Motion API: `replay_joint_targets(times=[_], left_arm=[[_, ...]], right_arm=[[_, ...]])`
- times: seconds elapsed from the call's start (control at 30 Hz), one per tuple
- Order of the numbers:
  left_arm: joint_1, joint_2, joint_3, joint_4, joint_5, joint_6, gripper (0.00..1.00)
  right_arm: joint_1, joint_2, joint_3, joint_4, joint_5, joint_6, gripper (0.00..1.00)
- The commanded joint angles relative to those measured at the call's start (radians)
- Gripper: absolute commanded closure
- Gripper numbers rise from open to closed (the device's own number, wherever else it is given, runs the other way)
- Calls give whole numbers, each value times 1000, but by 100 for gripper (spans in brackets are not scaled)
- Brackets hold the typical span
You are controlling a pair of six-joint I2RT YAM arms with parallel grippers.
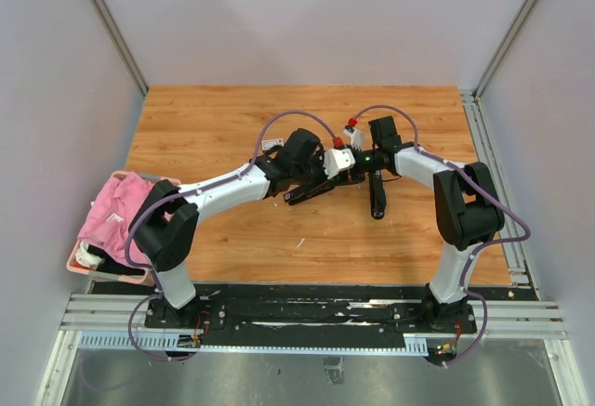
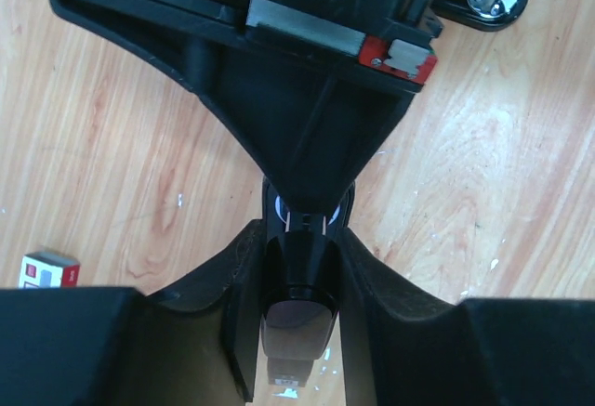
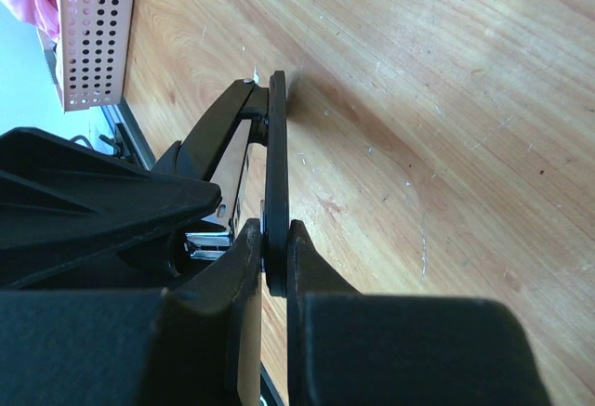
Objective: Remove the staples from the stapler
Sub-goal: Unload the staple at the center of the board.
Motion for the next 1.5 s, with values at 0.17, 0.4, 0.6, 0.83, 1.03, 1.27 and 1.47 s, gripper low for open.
replay_joint_targets(times=[0.17, 0.4, 0.6, 0.83, 1.03, 1.27, 1.47], left_arm=[[-7, -38, 10, -12, -38, -5, 100], [13, -197, -102, 35, -118, 18, 100], [62, -283, -183, 47, -72, 0, 100], [81, -302, -239, 82, -151, -39, 100], [113, -316, -286, 87, -312, -76, 100], [137, -375, -356, 106, -439, -111, 100], [139, -417, -403, 130, -507, -113, 91]], right_arm=[[23, 8, 4, -61, 72, -33, 100], [11, 19, 1, -77, 123, -48, 100], [7, 34, -1, -78, 132, -51, 100], [7, 31, -2, -83, 151, -65, 100], [7, 34, -3, -82, 158, -66, 100], [7, 40, -3, -85, 164, -65, 100], [7, 40, -3, -85, 167, -59, 100]])
